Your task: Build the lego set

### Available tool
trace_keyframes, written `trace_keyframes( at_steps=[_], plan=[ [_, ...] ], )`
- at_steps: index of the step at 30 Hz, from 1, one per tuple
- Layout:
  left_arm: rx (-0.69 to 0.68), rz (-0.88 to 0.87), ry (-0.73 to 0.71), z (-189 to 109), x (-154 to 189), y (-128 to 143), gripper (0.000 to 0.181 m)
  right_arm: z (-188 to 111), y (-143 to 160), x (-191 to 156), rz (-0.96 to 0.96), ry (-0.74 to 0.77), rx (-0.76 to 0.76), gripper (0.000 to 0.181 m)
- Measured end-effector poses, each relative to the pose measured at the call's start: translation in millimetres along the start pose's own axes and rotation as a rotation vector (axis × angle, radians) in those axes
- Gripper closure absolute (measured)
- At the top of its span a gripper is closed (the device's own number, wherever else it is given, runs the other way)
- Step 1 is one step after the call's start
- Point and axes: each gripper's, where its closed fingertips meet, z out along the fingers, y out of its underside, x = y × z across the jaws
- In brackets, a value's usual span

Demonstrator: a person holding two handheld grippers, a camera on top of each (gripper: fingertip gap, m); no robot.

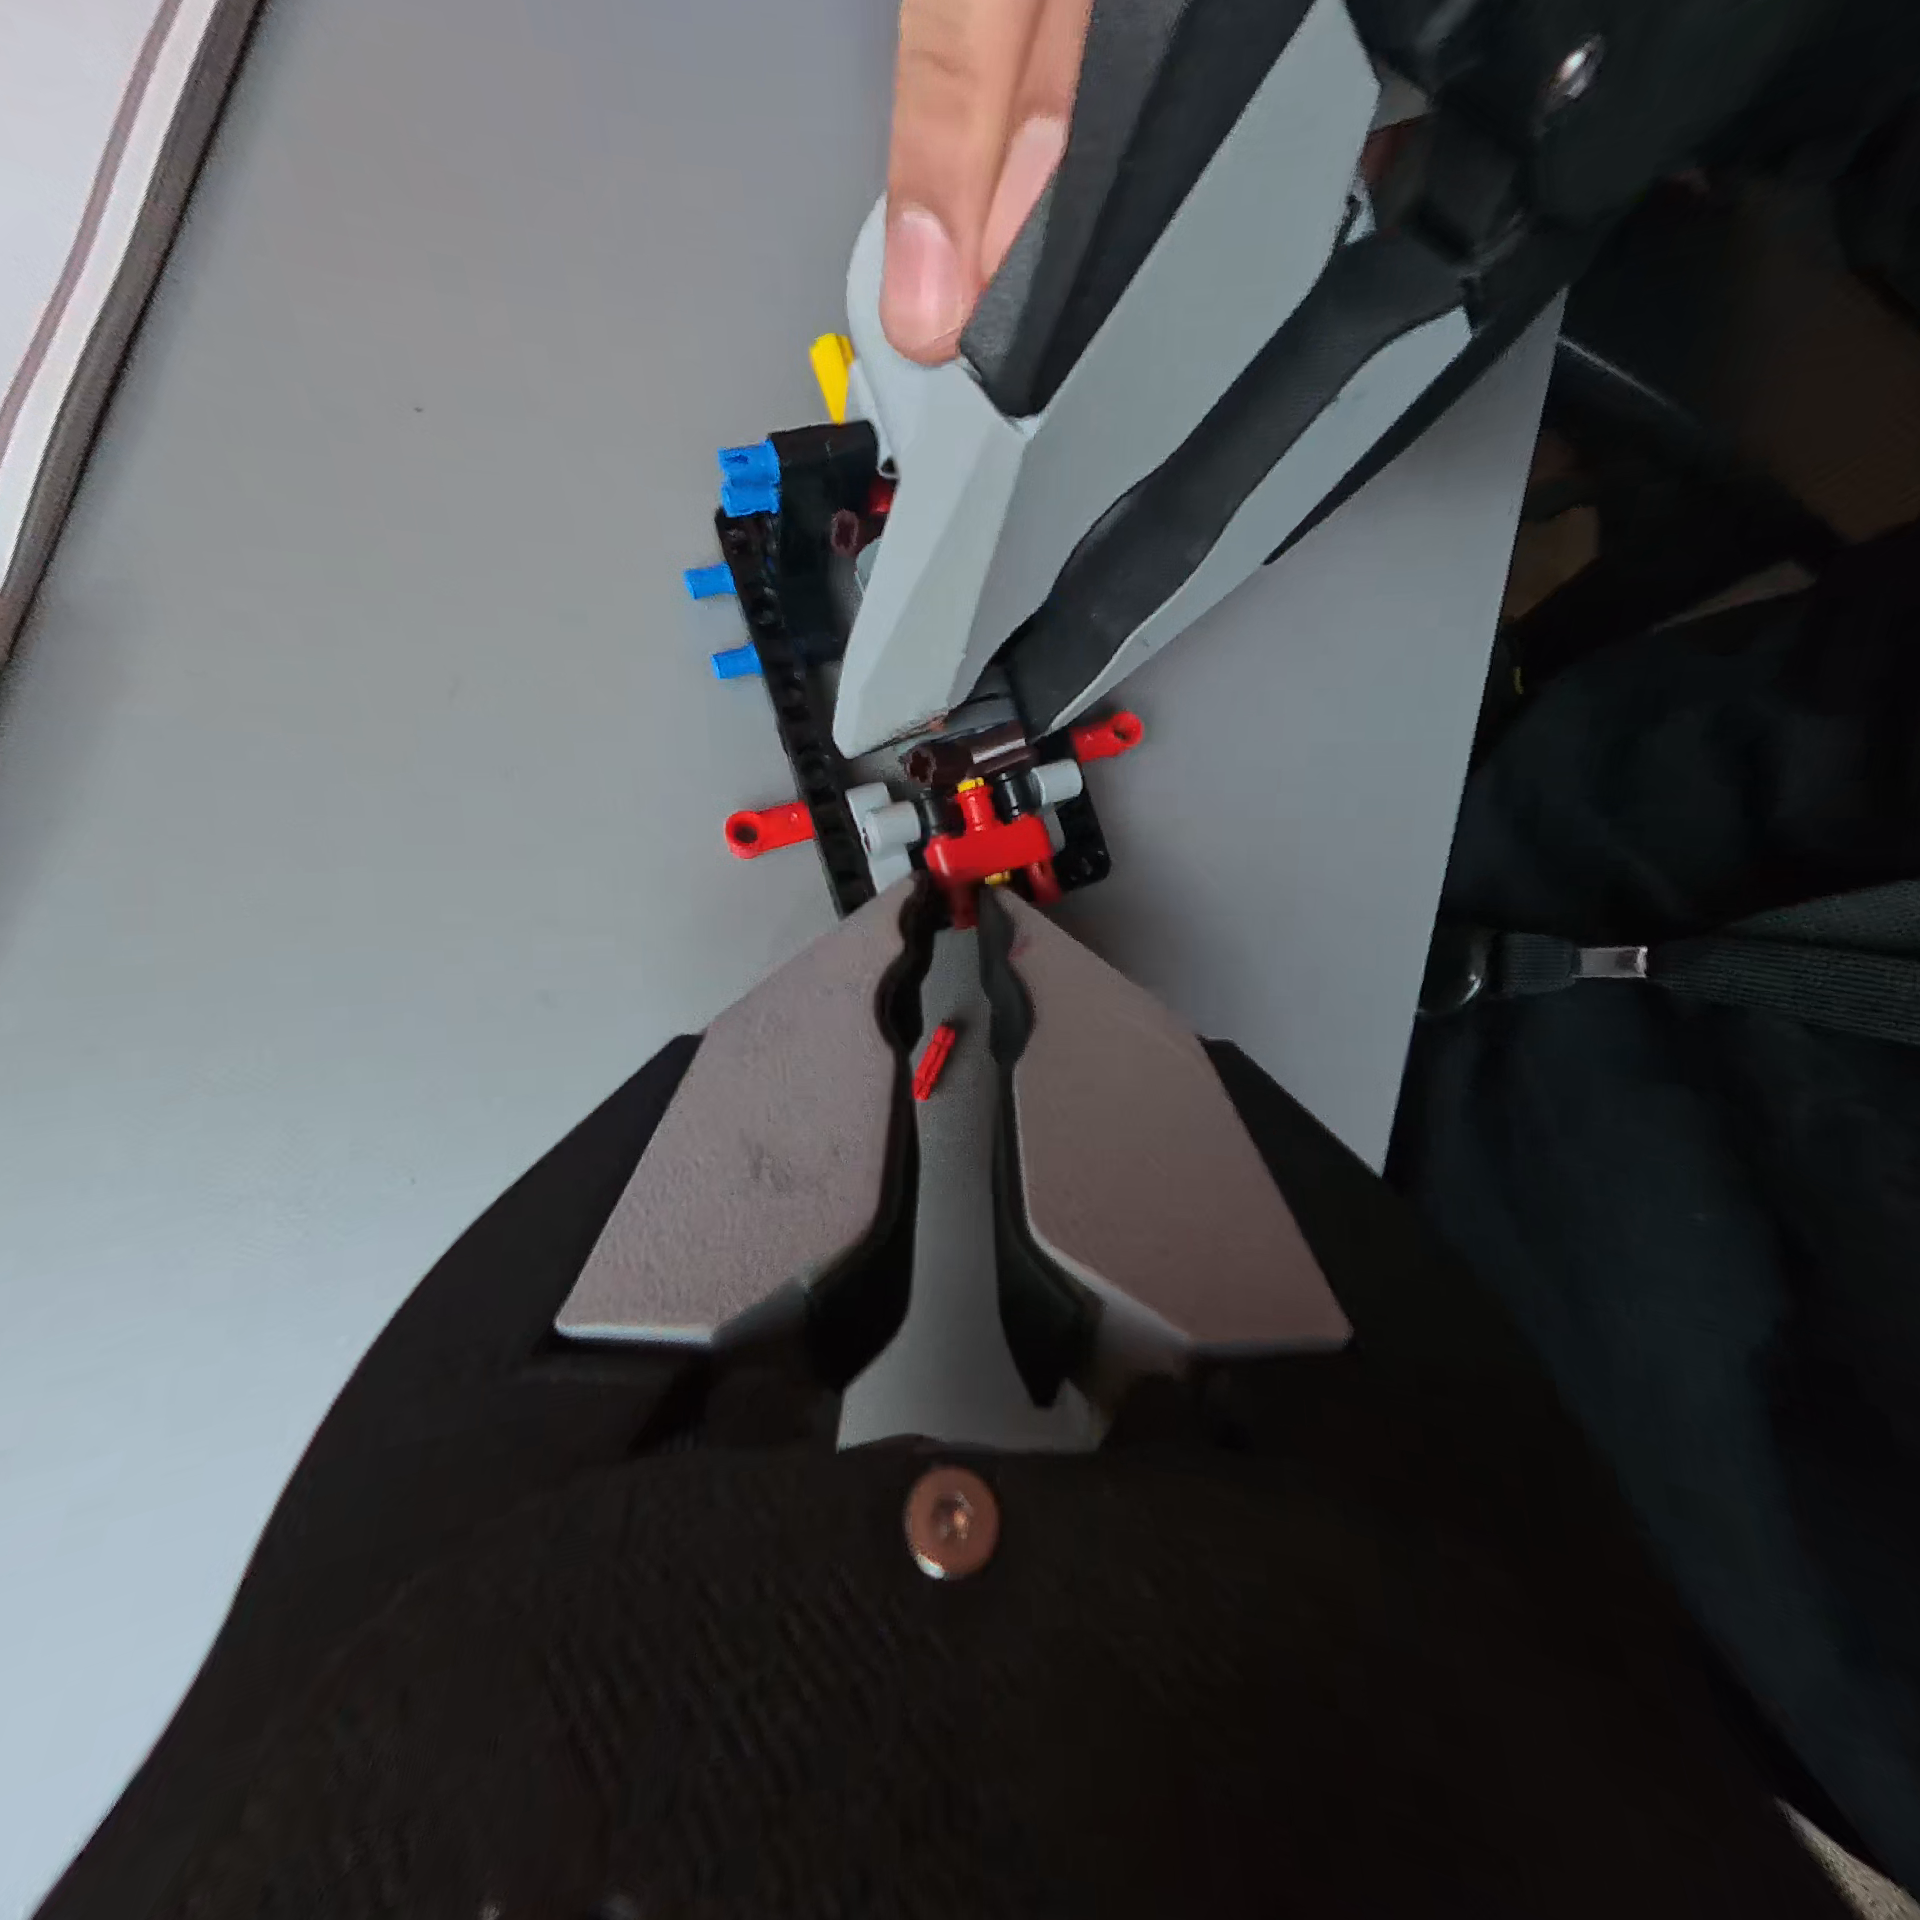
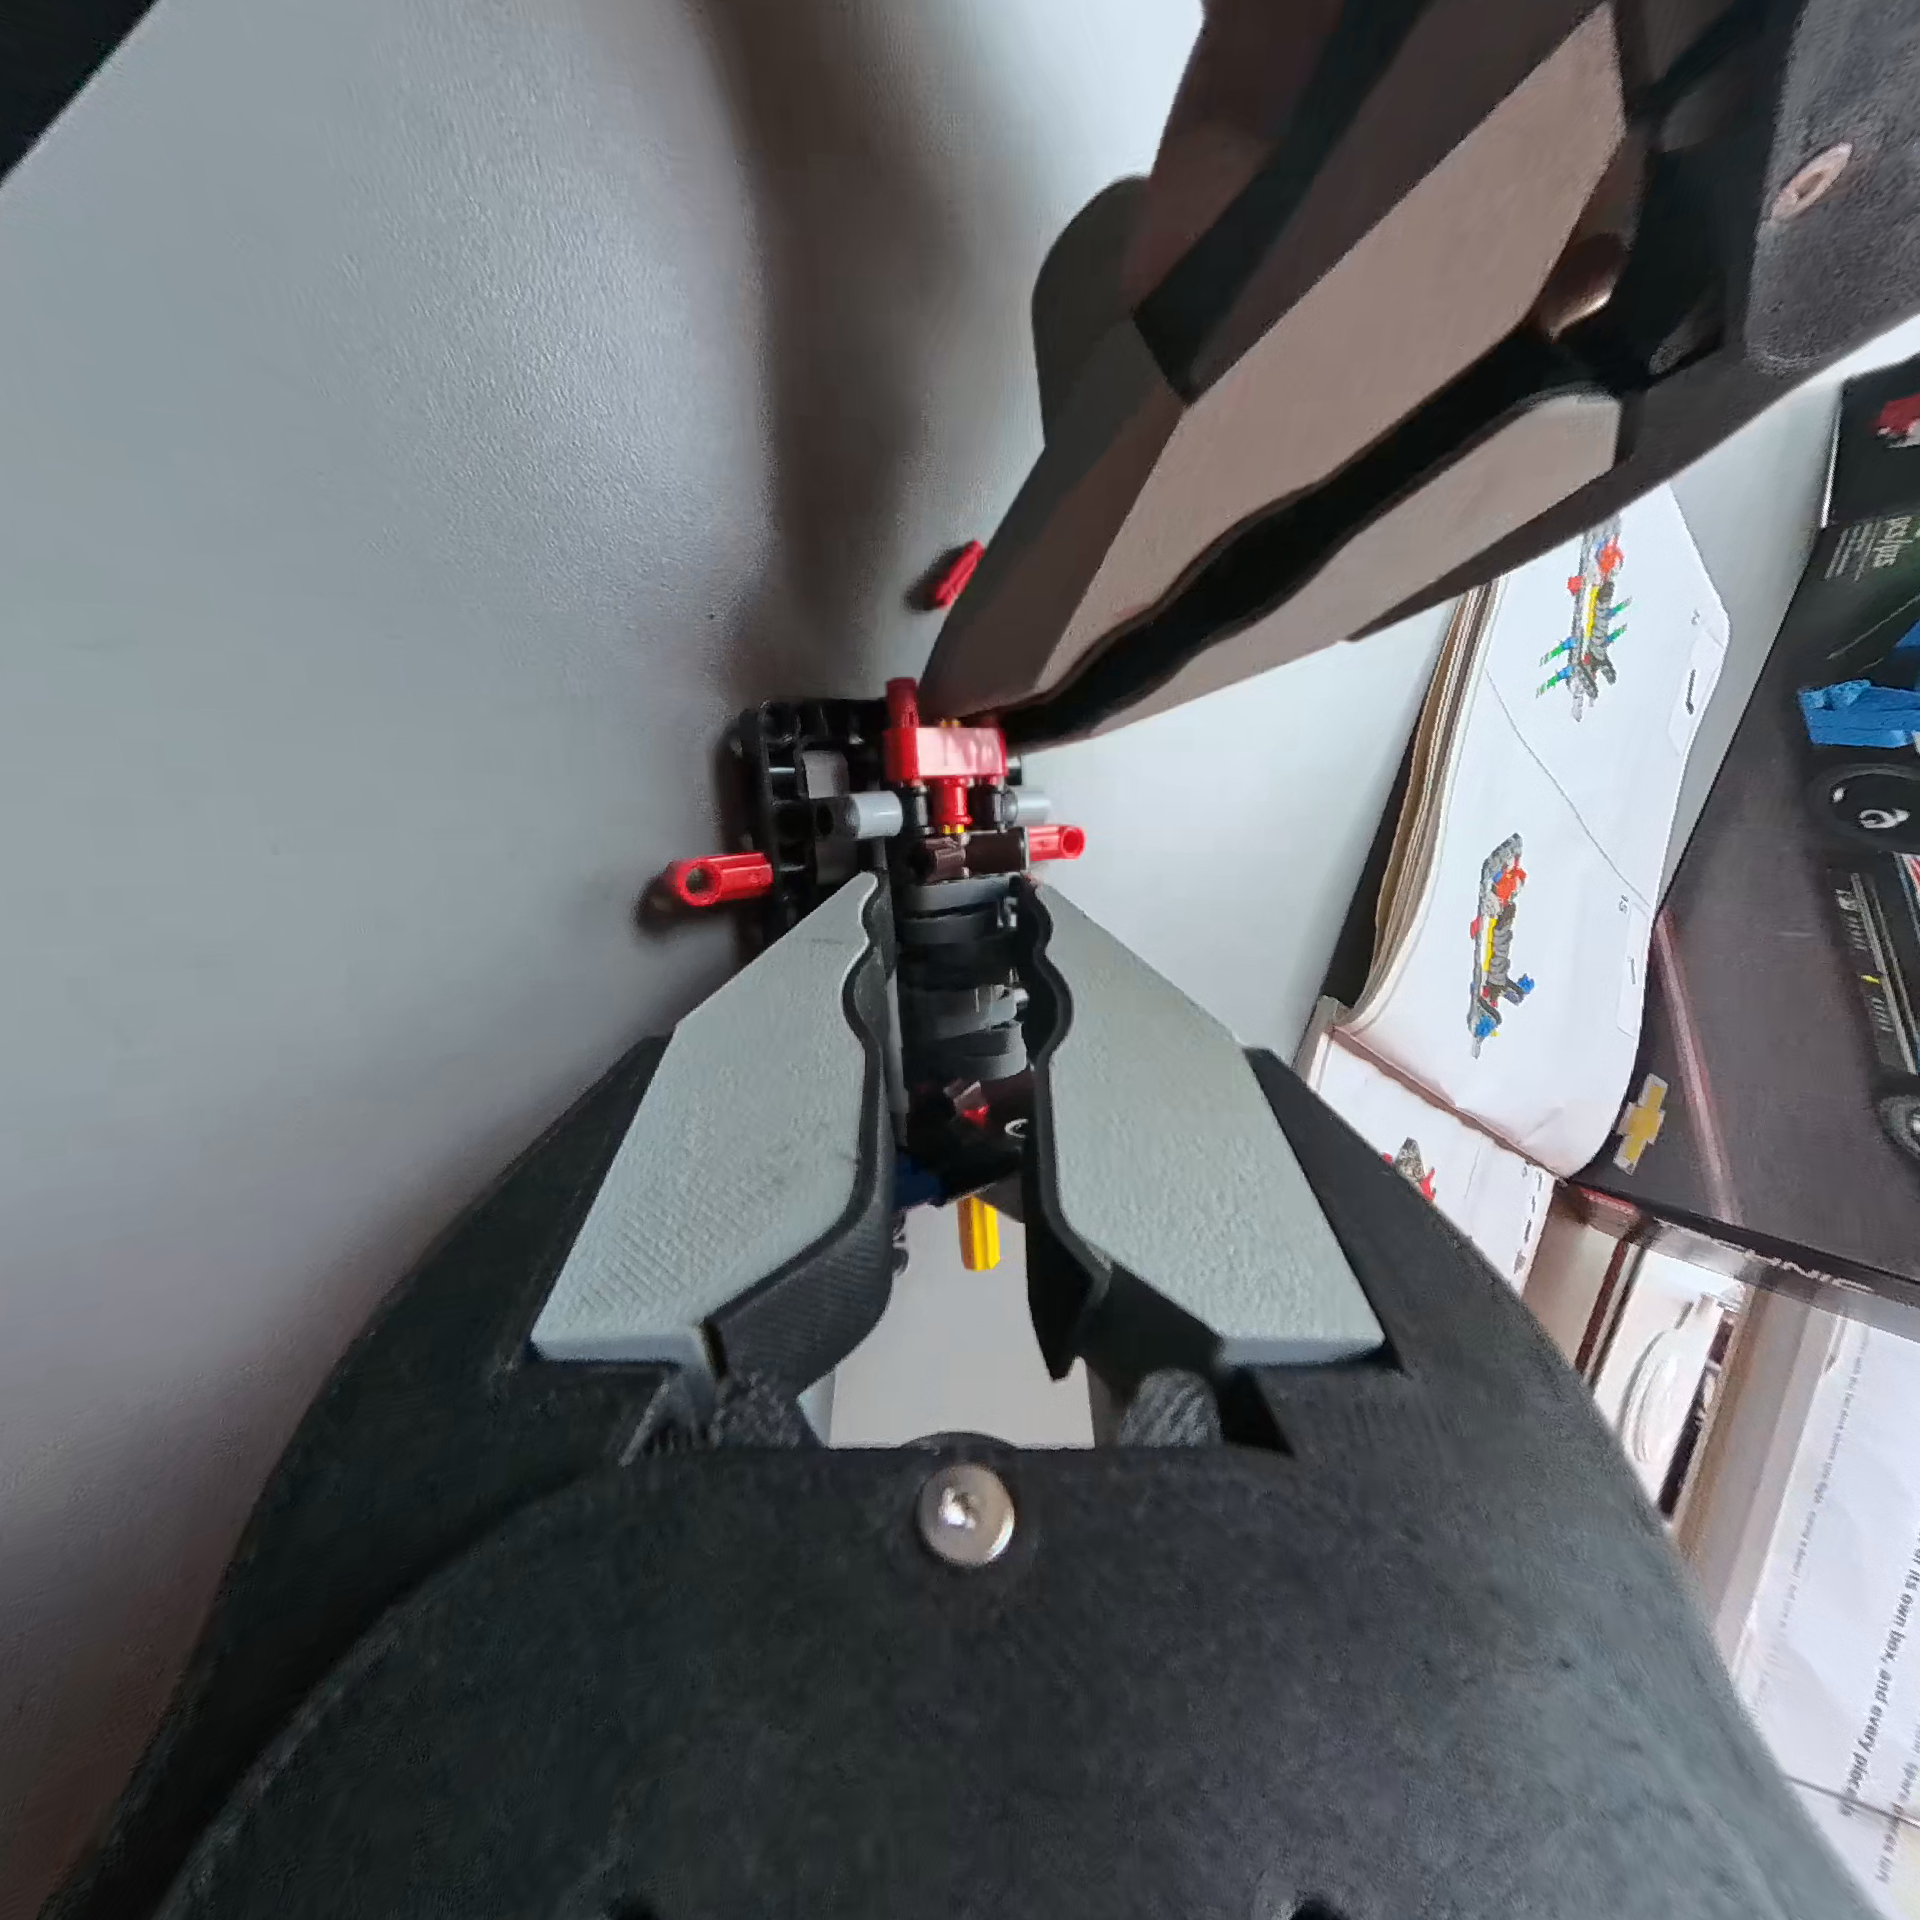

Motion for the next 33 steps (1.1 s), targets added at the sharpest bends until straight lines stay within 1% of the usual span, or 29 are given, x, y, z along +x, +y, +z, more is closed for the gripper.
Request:
trace_keyframes(
  at_steps=[5, 9, 14, 20, 25, 33],
  plan=[
    [-0.028, -0.014, 0.007, 0.1, 2.5, 0.7, 0.175, 2.1, -0.3, 0.5, 0.036, -0.005, 0.026, 0.162],
    [-0.049, -0.035, 0.012, 1.6, 3.3, -0.5, 0.175, 1.5, 1.6, 0.0, 0.021, 0.005, 0.004, 0.161],
    [-0.098, -0.015, -0.011, 1.4, 3.2, 0.0, 0.175, 1.1, 1.5, -0.9, 0.02, 0.019, -0.008, 0.162],
    [-0.115, -0.052, 0.067, 1.5, 4.2, 0.2, 0.176, 1.3, 0.4, -1.5, 0.018, 0.03, -0.013, 0.162],
    [-0.168, -0.046, 0.056, 1.5, 4.2, 0.2, 0.176, 1.6, 0.2, -1.4, 0.015, 0.039, -0.018, 0.162],
    [-0.156, -0.057, 0.039, 2.2, 1.4, -2.2, 0.177, 1.9, 1.7, -0.4, 0.028, 0.044, -0.013, 0.164]
  ],
)
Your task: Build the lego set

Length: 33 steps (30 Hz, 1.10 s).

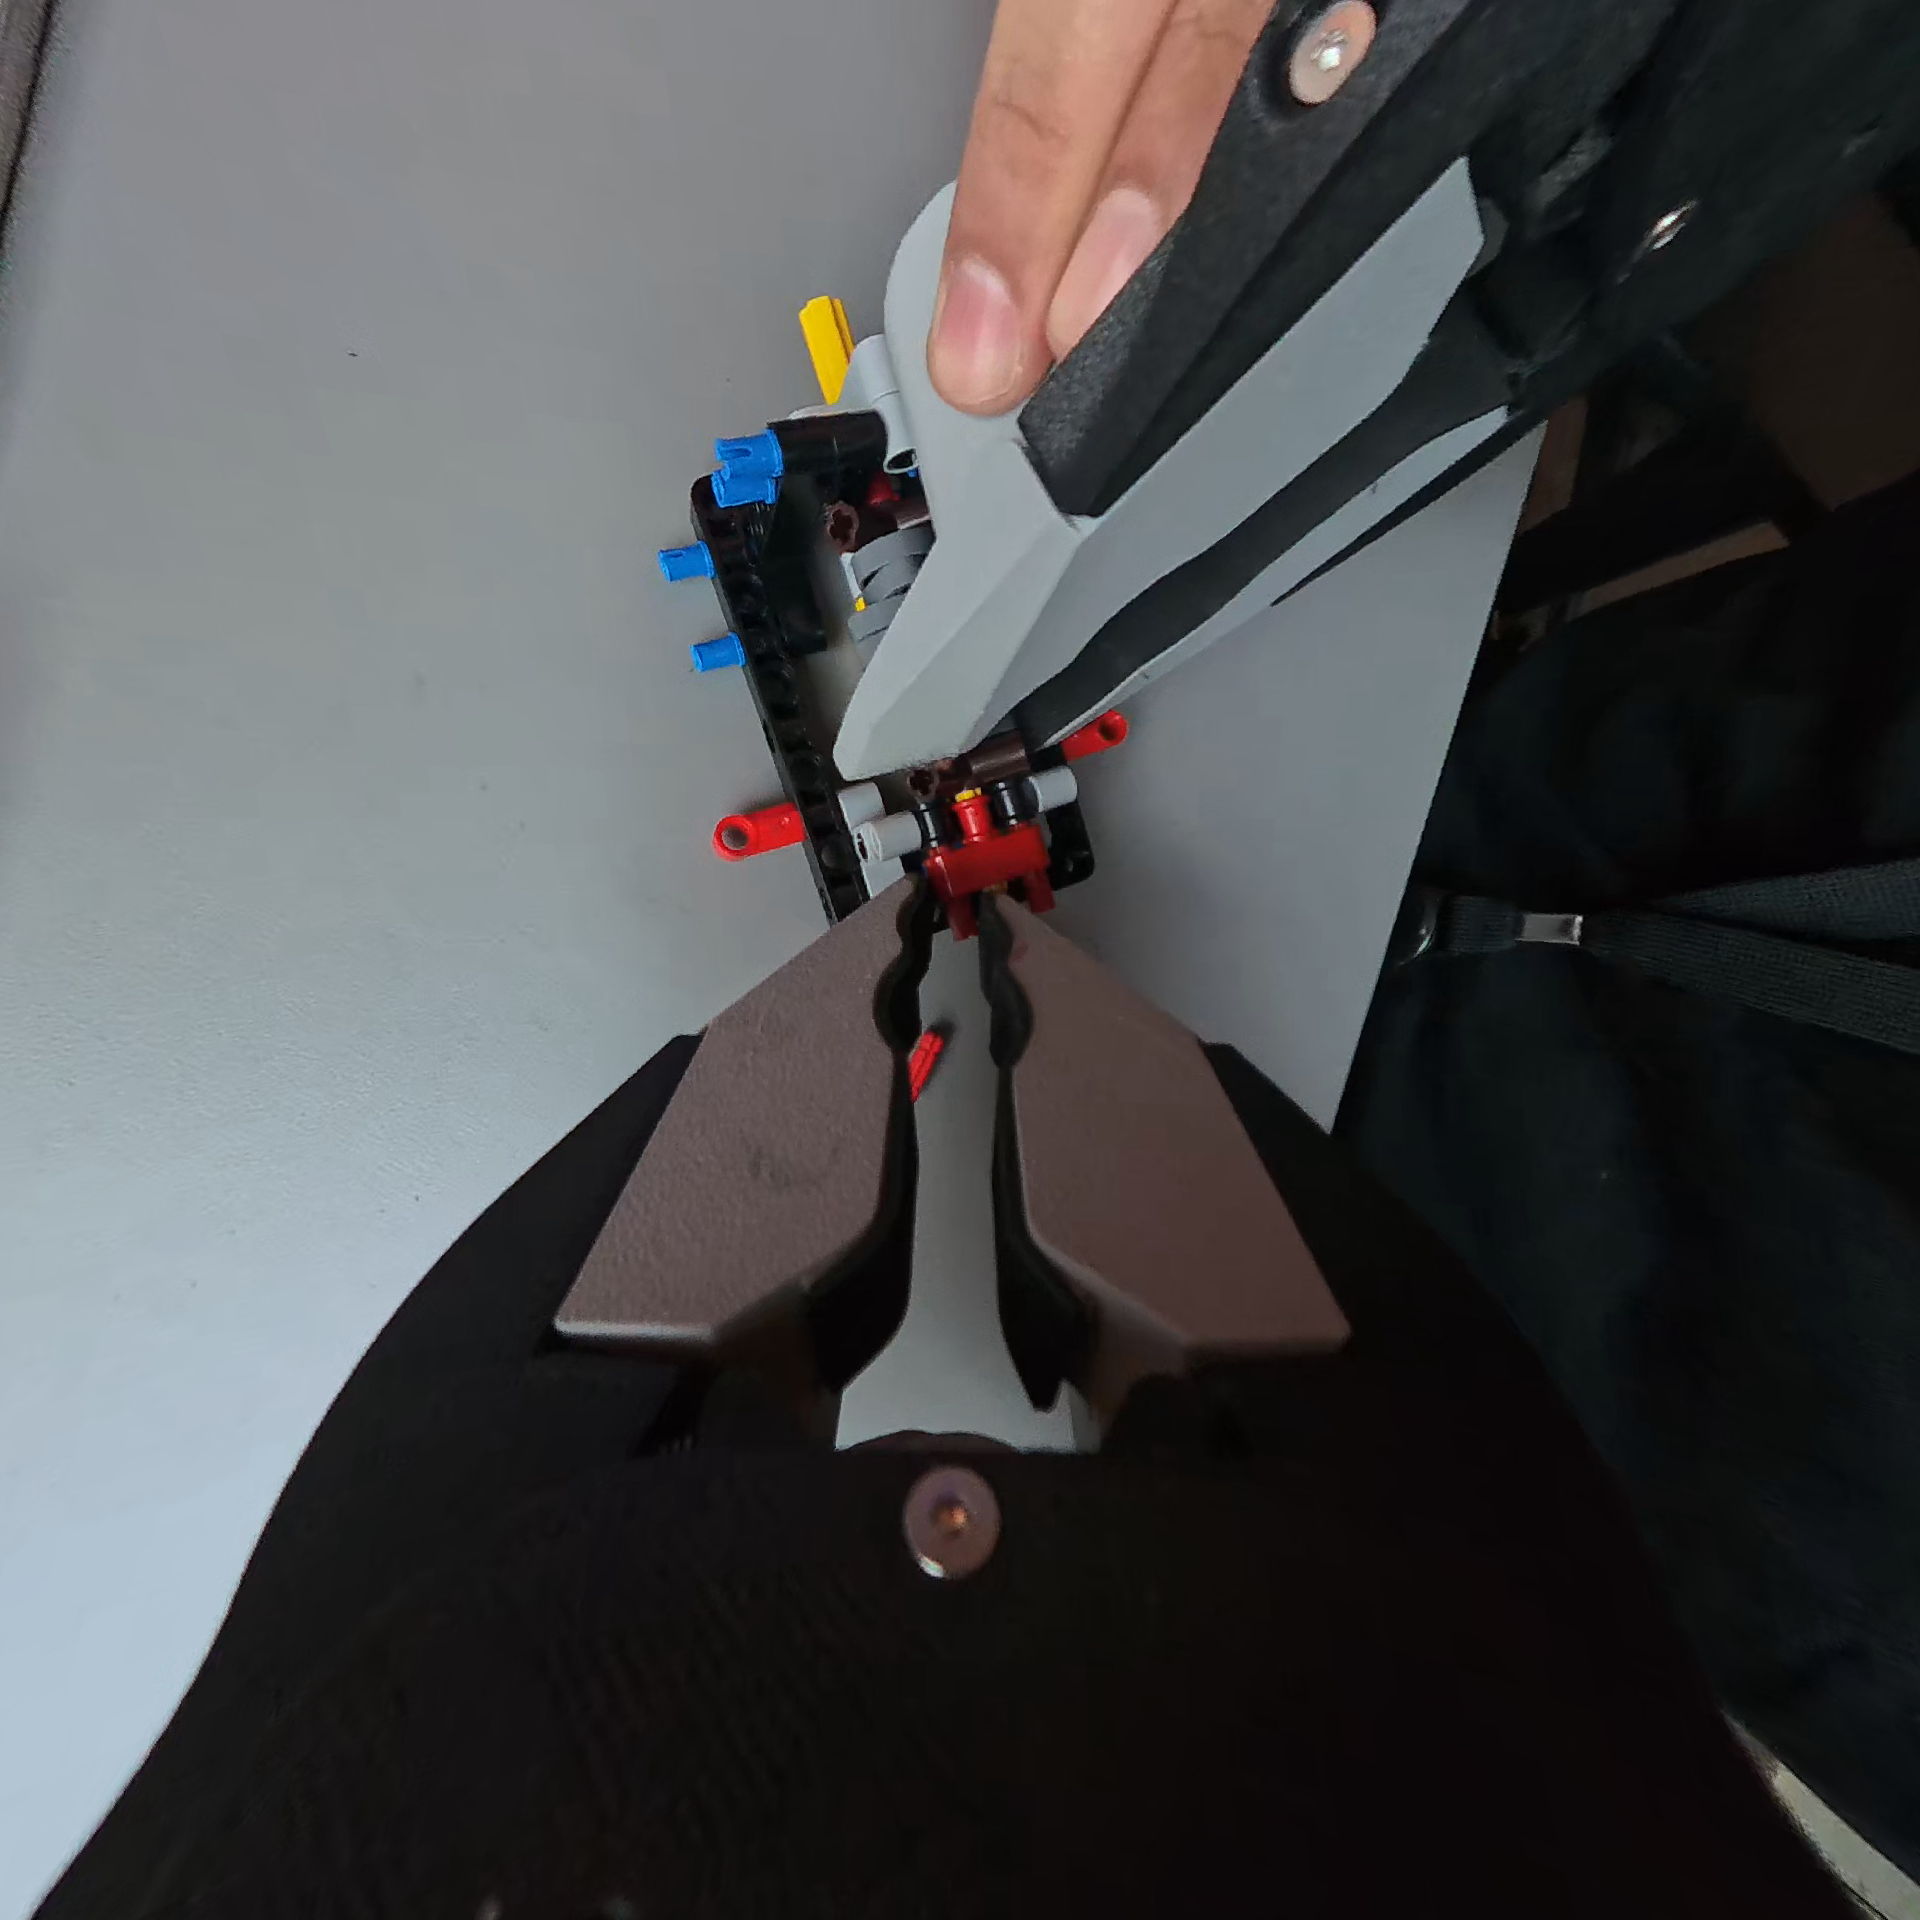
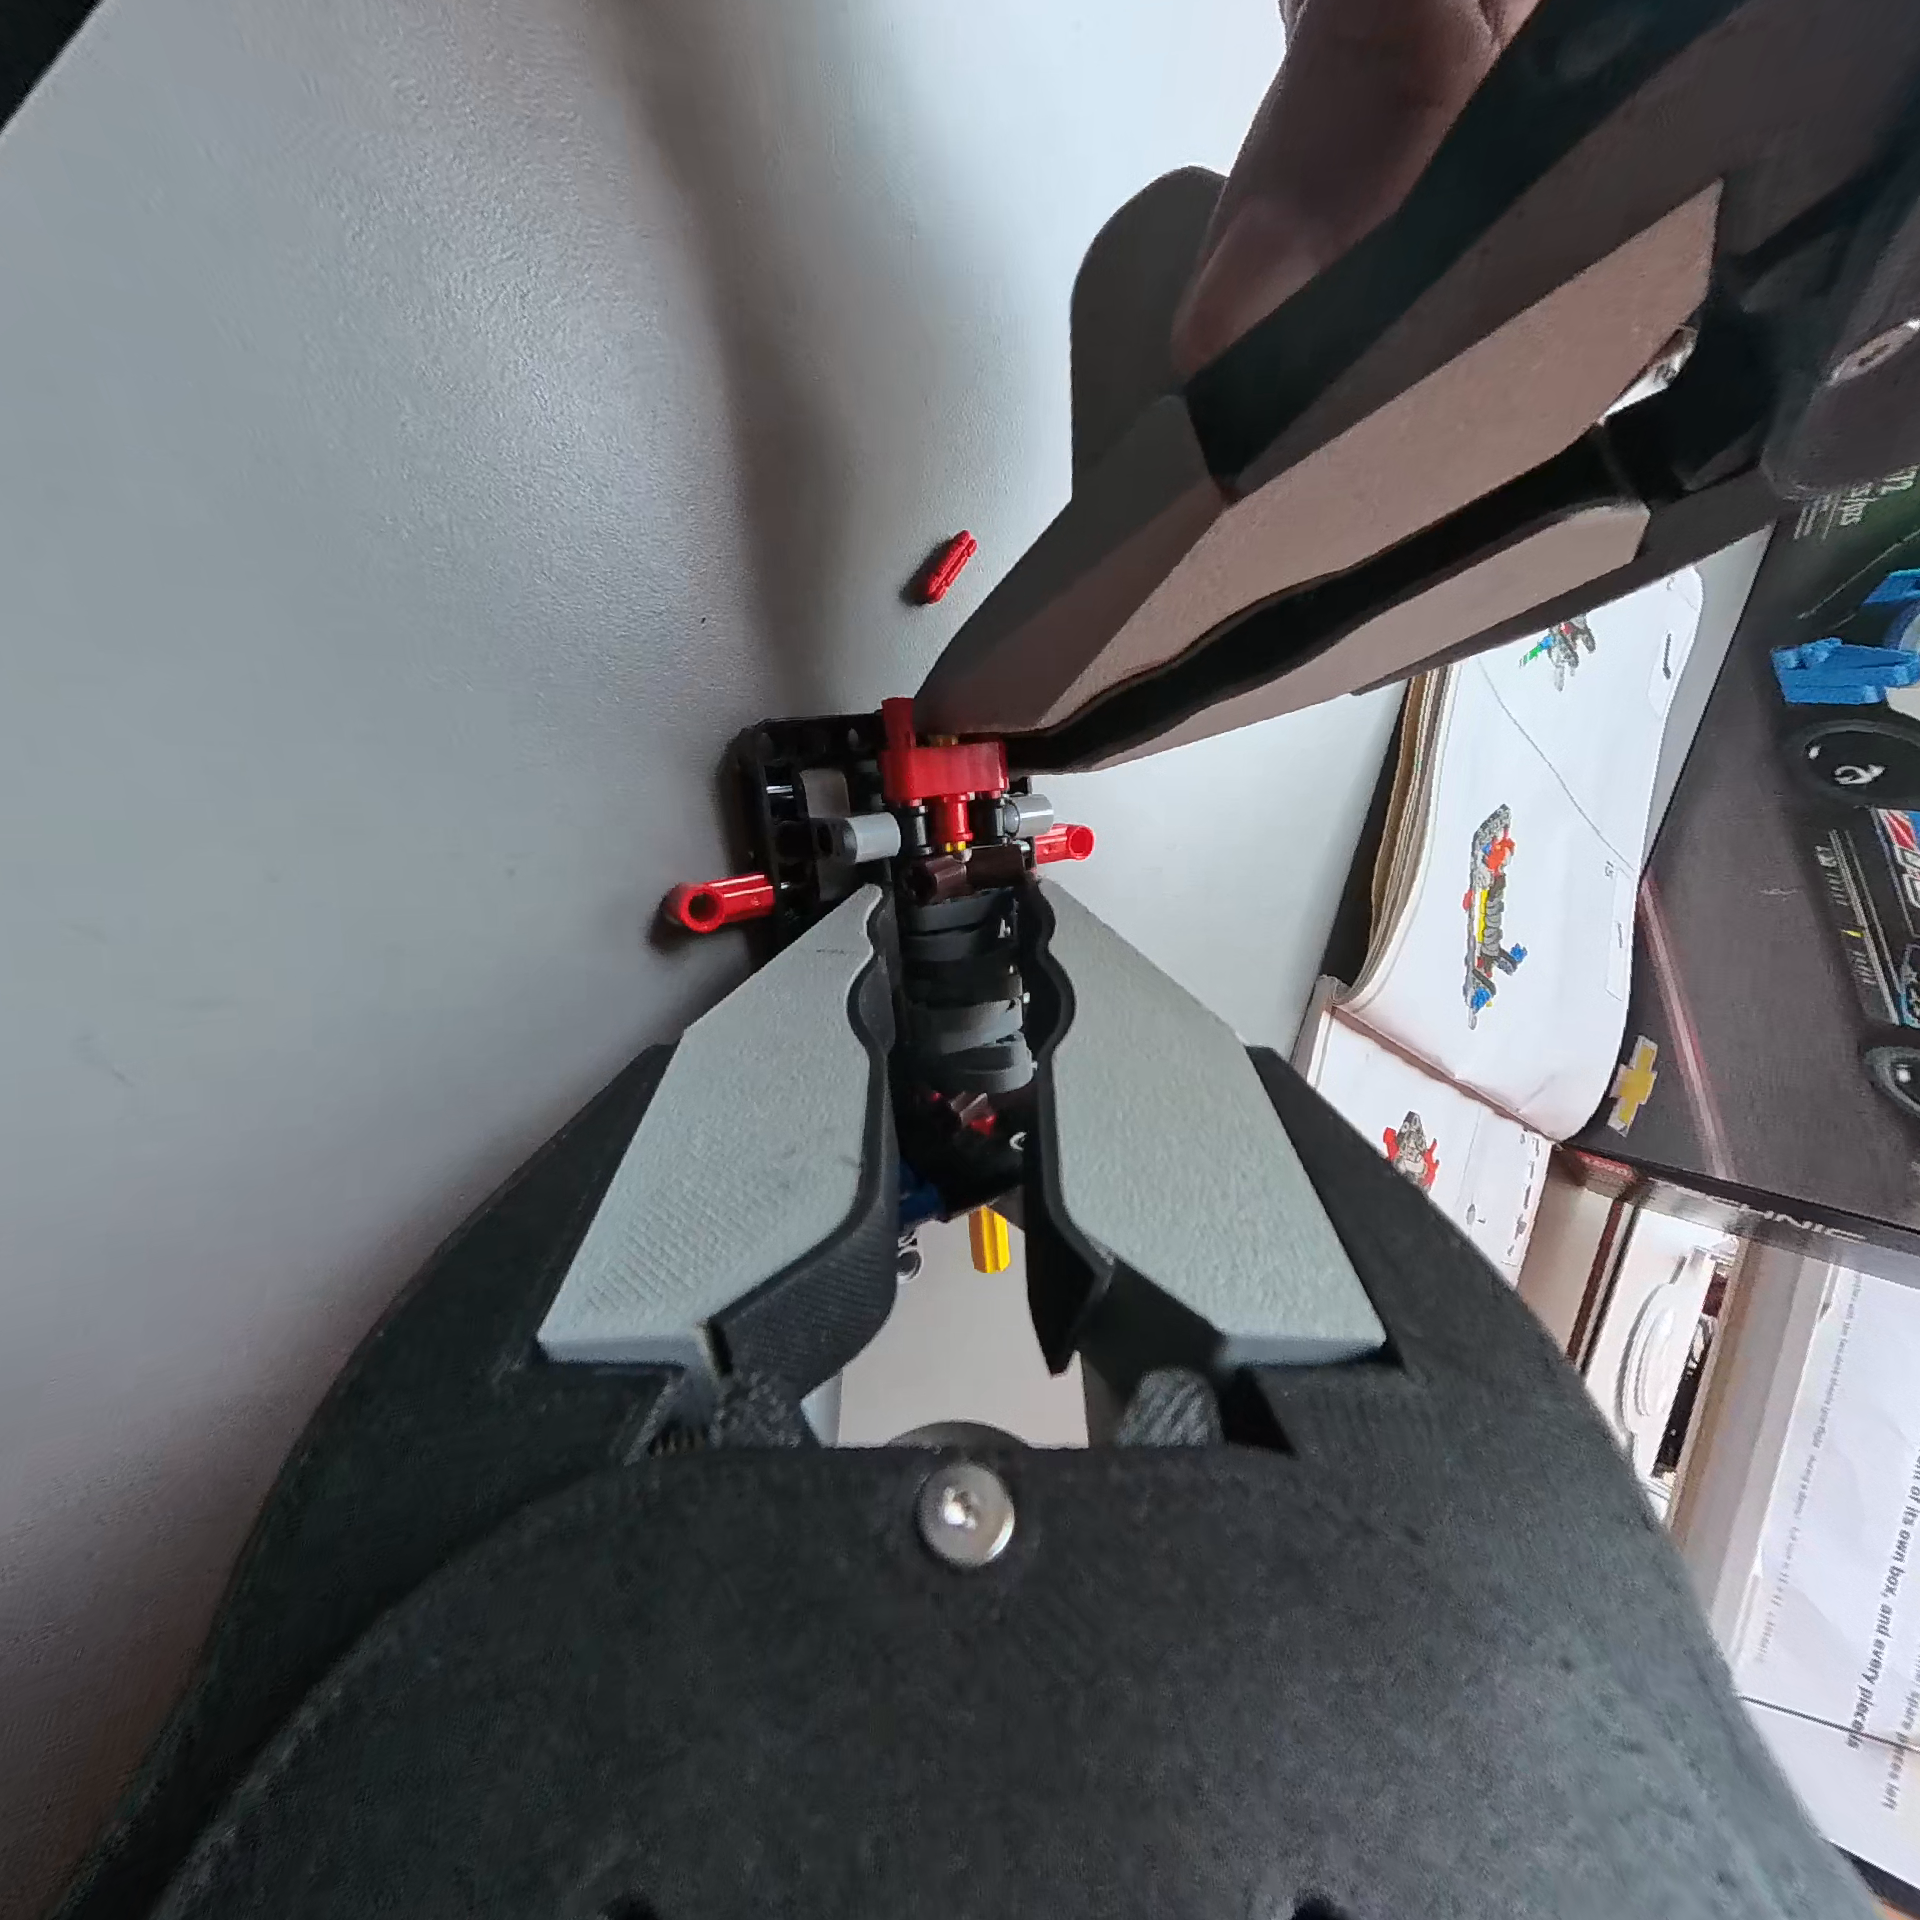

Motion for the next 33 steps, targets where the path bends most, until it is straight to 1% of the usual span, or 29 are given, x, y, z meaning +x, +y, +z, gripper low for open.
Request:
trace_keyframes(
  at_steps=[15, 20, 27, 31, 33],
  plan=[
    [0.03, -0.034, -0.031, 1, -4, -5, 0.178, 0, 5, 2, 0.03, -0.001, -0.028, 0.164],
    [0.08, 0.037, -0.086, -1, -5, 0, 0.176, 0, 3, 3, 0.012, 0.008, 0.019, 0.162],
    [0.052, 0.087, -0.118, -3, -3, 4, 0.175, 1, -2, 2, 0.0, 0.011, 0.048, 0.161],
    [0.059, 0.236, -0.197, -3, -5, 5, 0.175, 1, -2, 2, 0.003, 0.011, 0.063, 0.161],
    [0.093, 0.238, -0.196, -2, -5, 4, 0.175, 1, -3, 2, 0.005, 0.008, 0.067, 0.161]
  ],
)
